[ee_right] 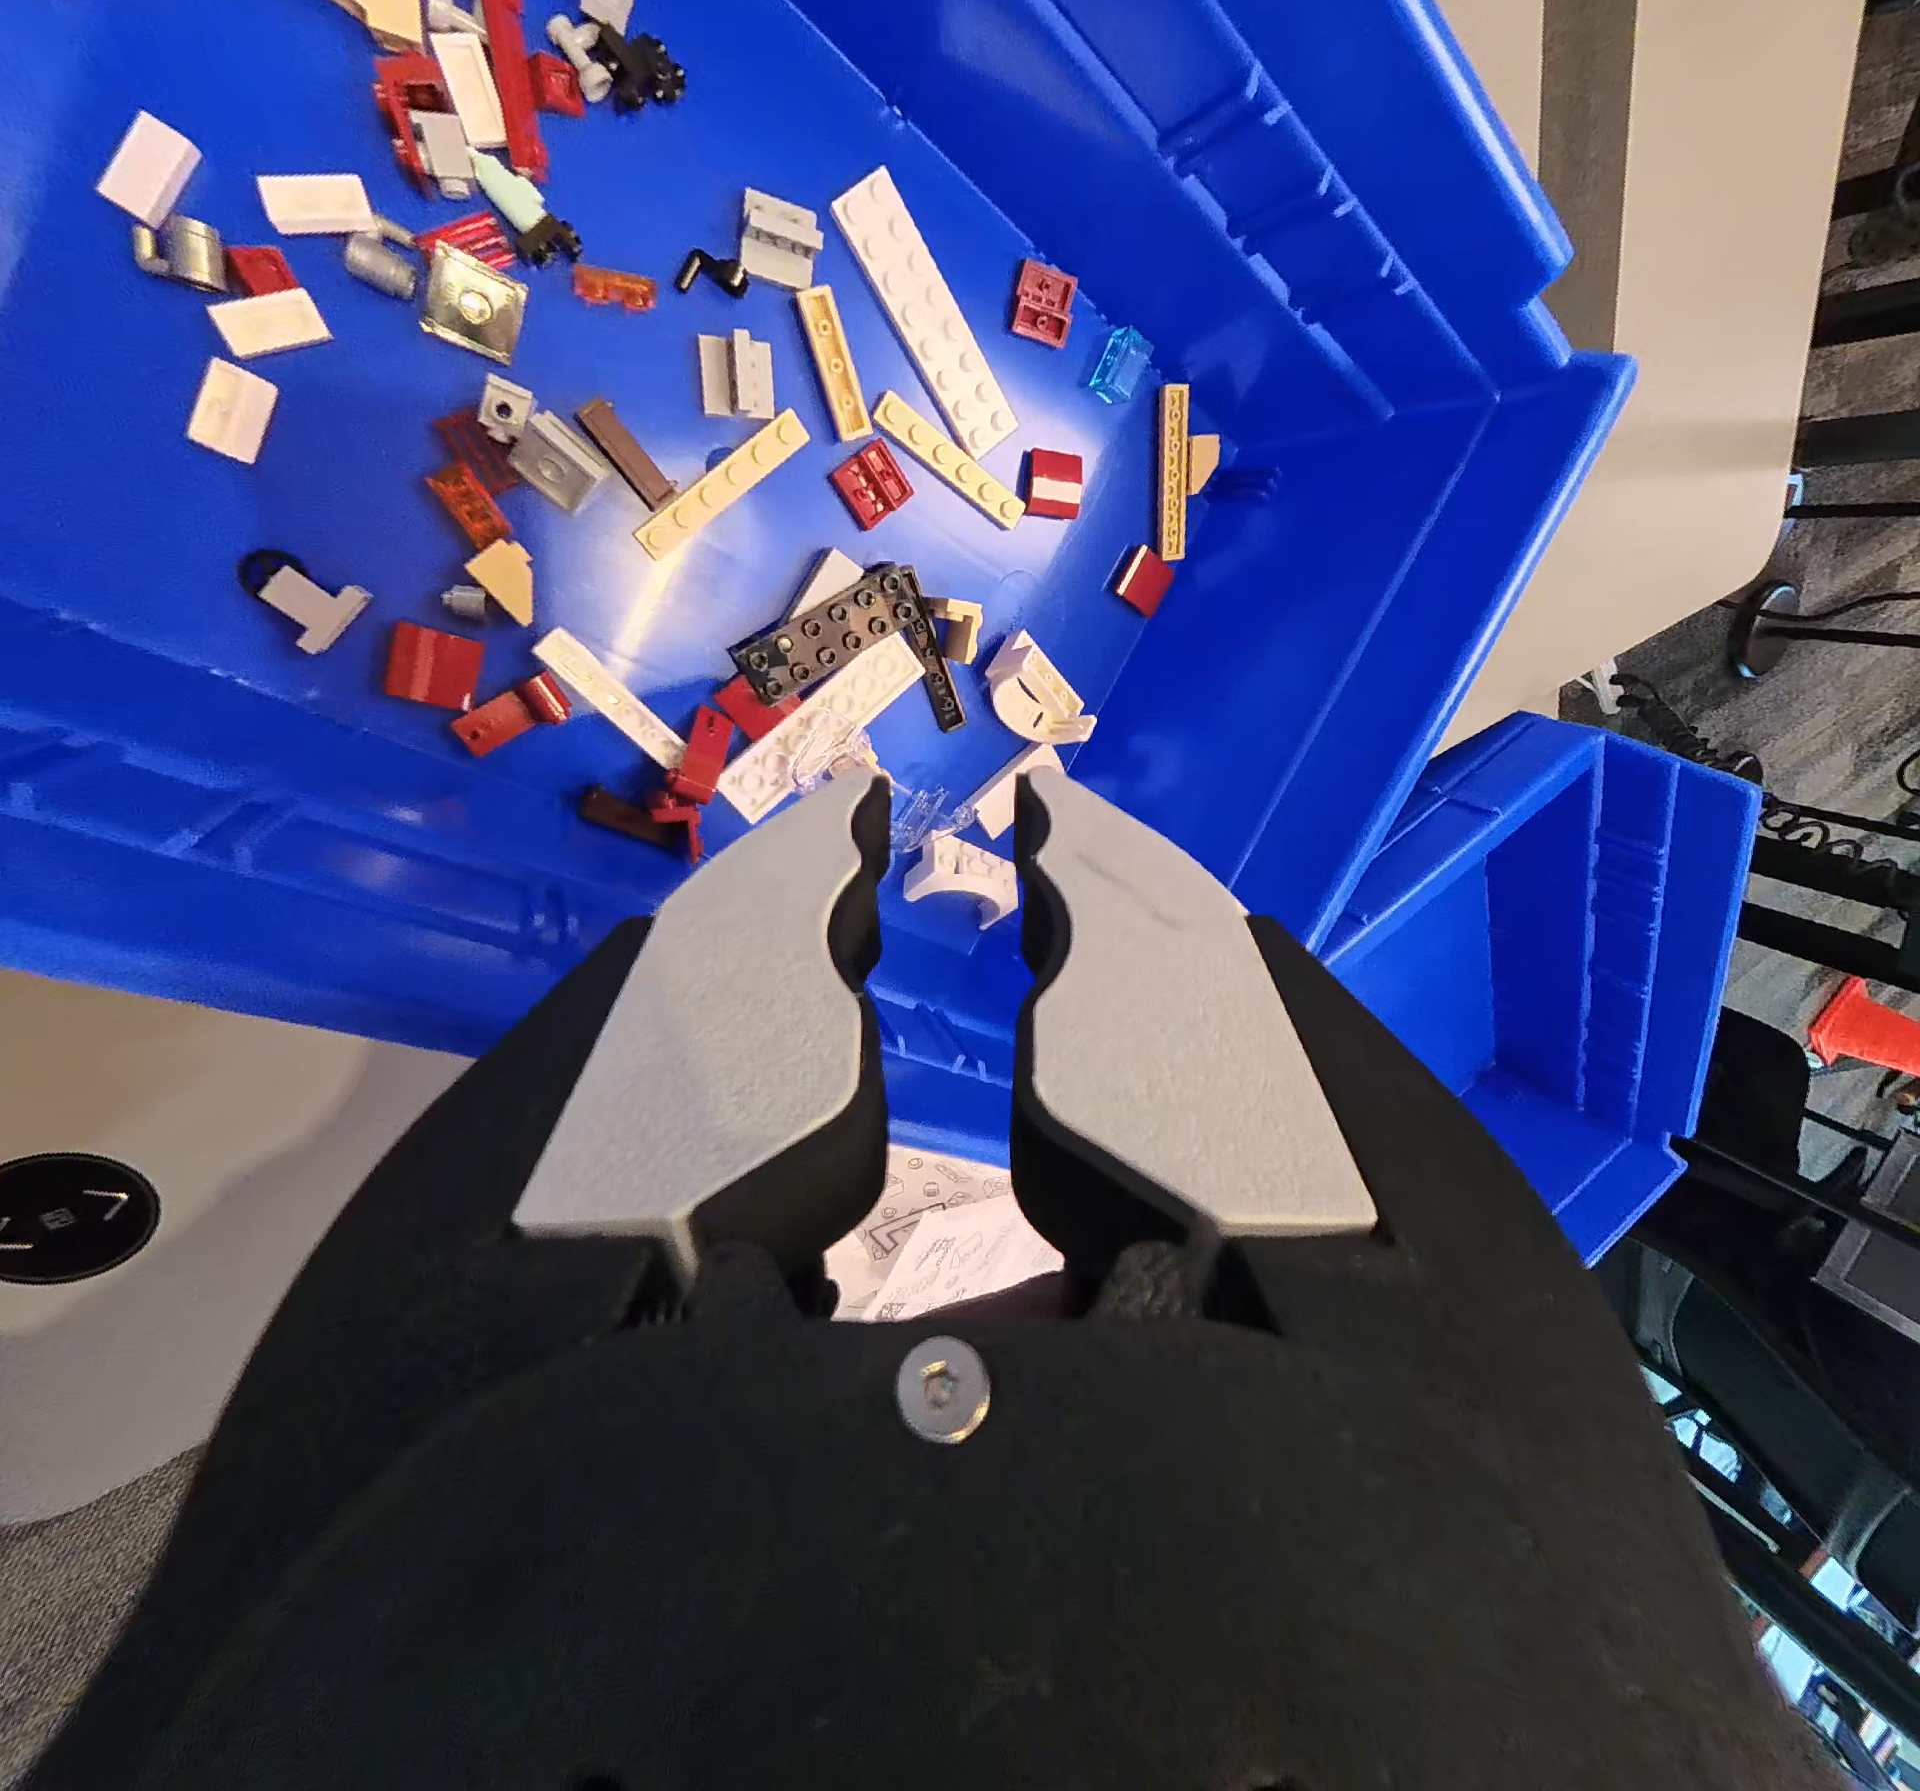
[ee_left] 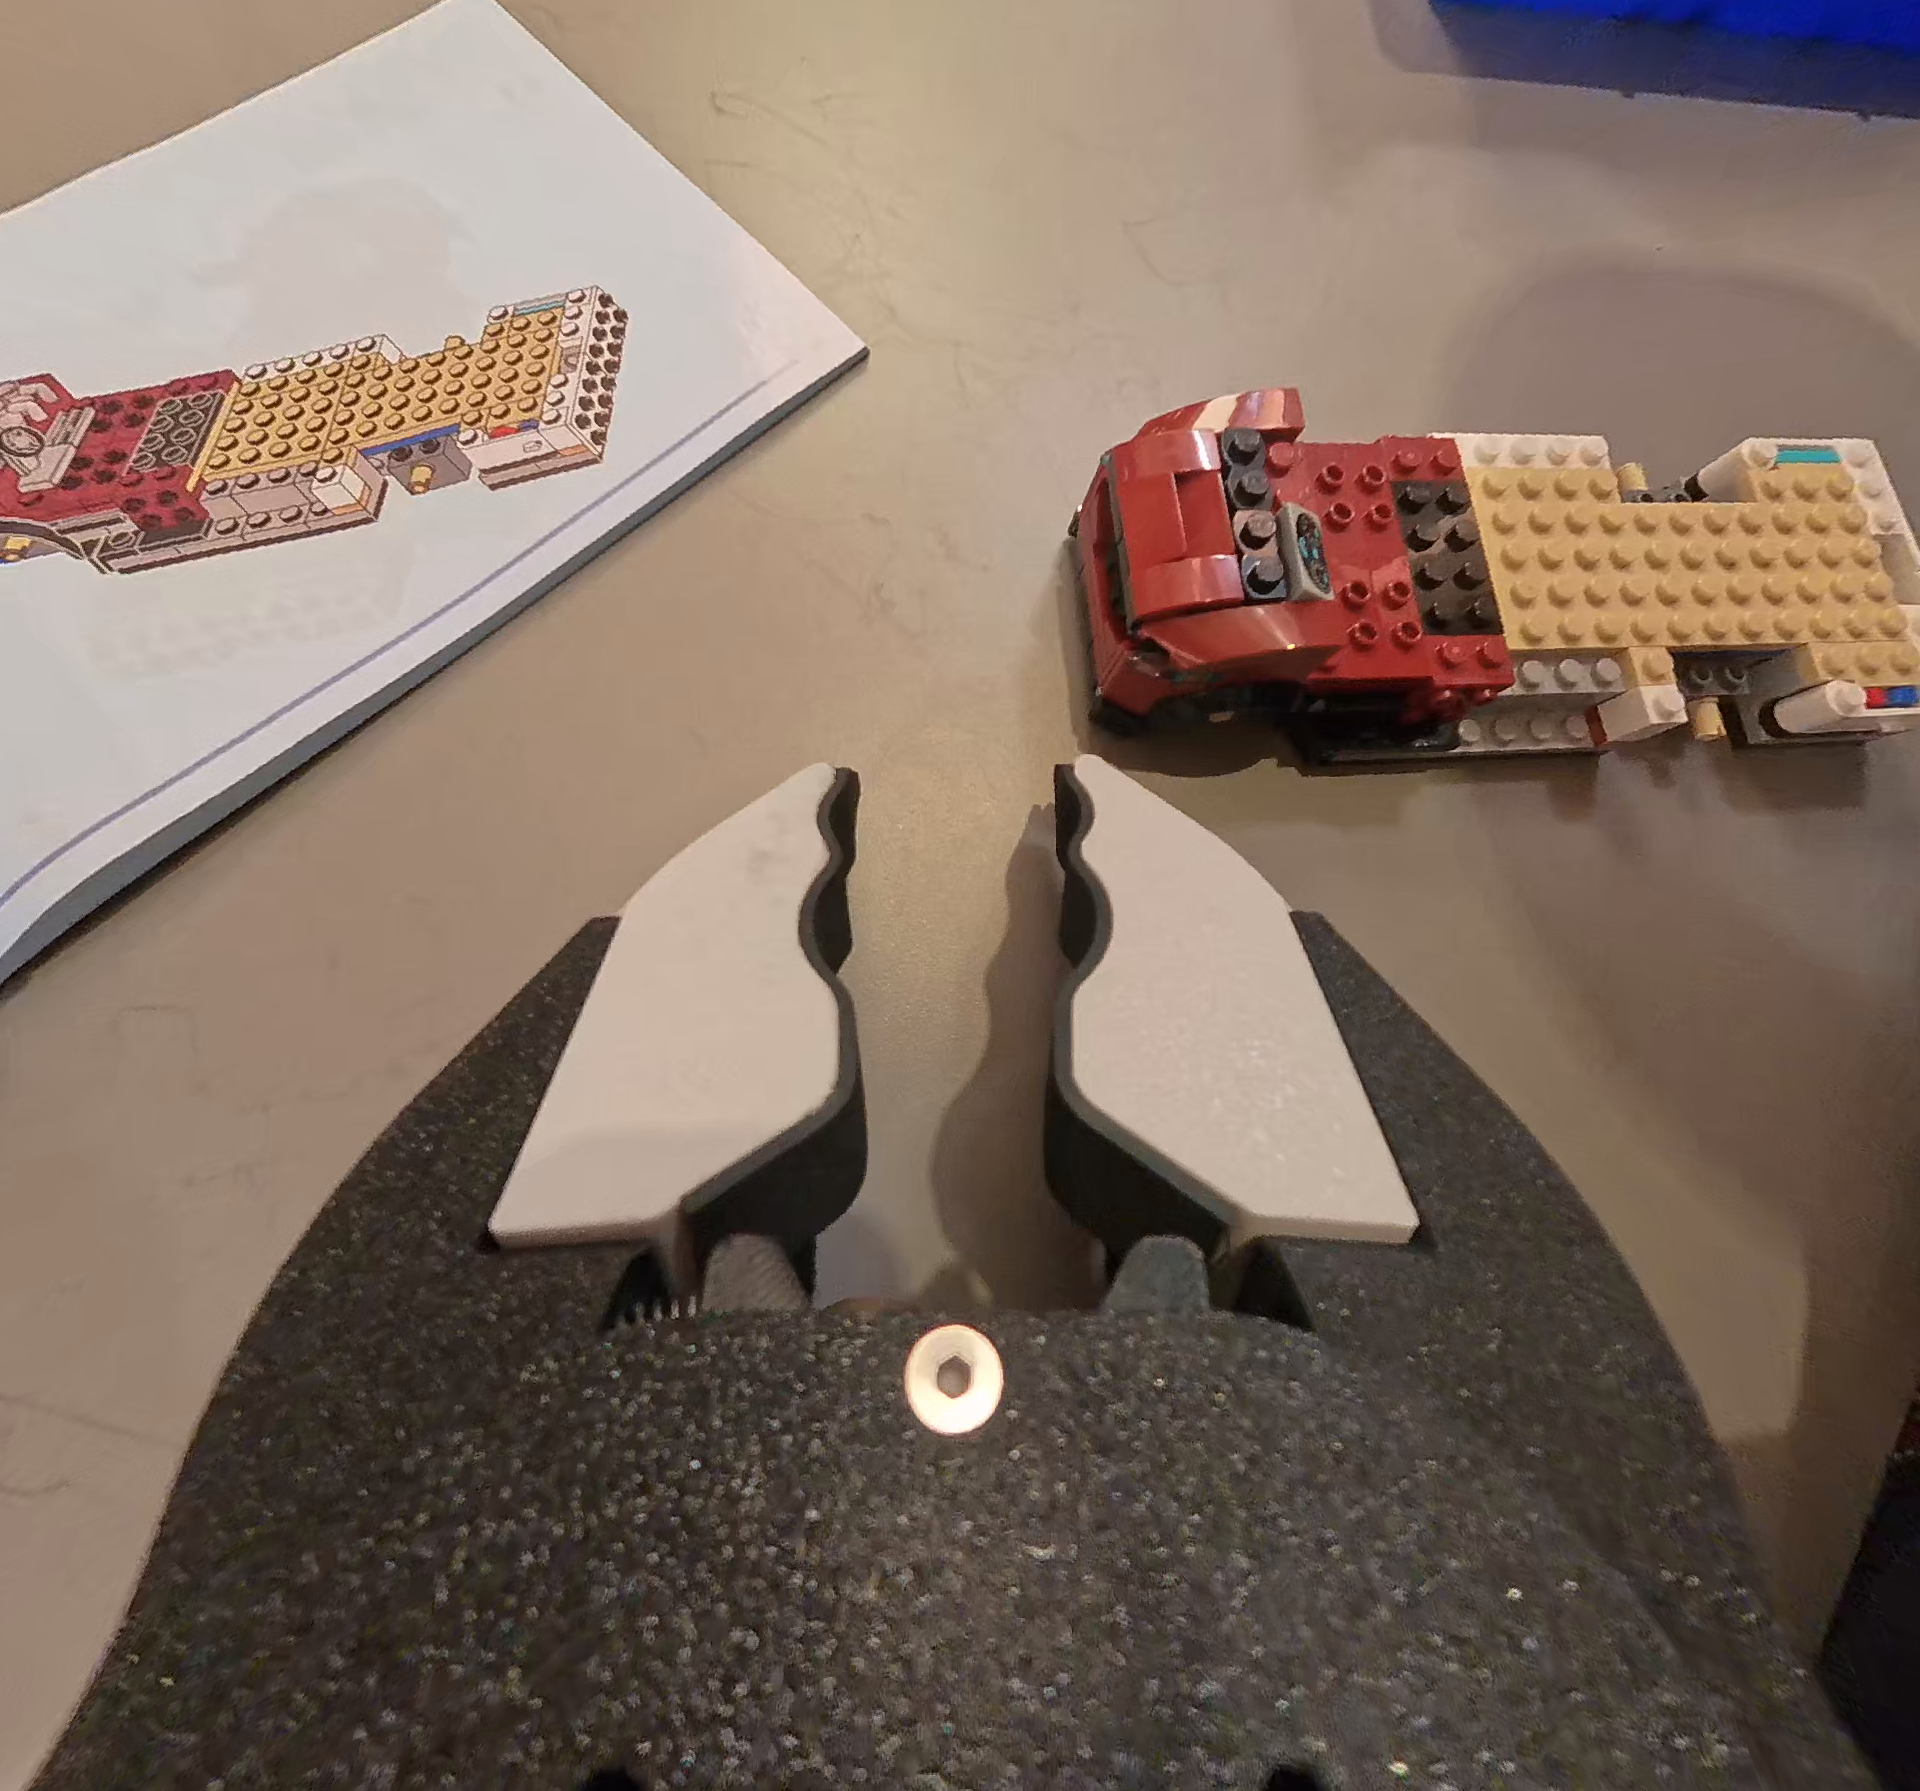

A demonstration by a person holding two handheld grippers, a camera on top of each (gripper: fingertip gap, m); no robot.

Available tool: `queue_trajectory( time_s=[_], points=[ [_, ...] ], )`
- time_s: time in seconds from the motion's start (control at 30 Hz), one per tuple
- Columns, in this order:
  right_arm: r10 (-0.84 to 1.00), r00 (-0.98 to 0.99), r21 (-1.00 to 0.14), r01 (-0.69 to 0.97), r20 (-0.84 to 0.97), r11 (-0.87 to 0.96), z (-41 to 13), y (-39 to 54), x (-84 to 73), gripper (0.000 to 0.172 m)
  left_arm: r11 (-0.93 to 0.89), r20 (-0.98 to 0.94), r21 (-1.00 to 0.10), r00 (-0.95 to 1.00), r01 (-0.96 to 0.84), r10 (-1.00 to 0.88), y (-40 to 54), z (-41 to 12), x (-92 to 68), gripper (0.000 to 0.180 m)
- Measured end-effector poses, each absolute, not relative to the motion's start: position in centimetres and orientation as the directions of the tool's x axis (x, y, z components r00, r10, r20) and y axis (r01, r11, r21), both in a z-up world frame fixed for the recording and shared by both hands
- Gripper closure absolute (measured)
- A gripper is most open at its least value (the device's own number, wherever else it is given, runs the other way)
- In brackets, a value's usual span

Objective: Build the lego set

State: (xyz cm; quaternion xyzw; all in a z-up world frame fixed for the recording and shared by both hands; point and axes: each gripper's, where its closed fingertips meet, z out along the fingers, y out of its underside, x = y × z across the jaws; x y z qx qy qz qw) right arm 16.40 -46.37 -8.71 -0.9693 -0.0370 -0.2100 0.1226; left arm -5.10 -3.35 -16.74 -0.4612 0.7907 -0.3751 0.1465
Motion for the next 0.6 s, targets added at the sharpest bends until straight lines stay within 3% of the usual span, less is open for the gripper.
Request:
queue_trajectory(
  time_s=[0.4, 0.6],
  points=[
    [0.089, 0.932, -0.183, 0.161, 0.350, -0.970, -10.1, -45.2, 16.0, 0.149, 0.298, 0.122, -0.723, -0.539, -0.623, -0.833, -3.5, -16.8, -5.2, 0.143],
    [0.151, 0.970, -0.094, 0.171, 0.192, -0.981, -12.0, -45.5, 14.9, 0.150, 0.301, 0.129, -0.717, -0.544, -0.629, -0.829, -3.6, -17.0, -5.3, 0.143]
  ],
)
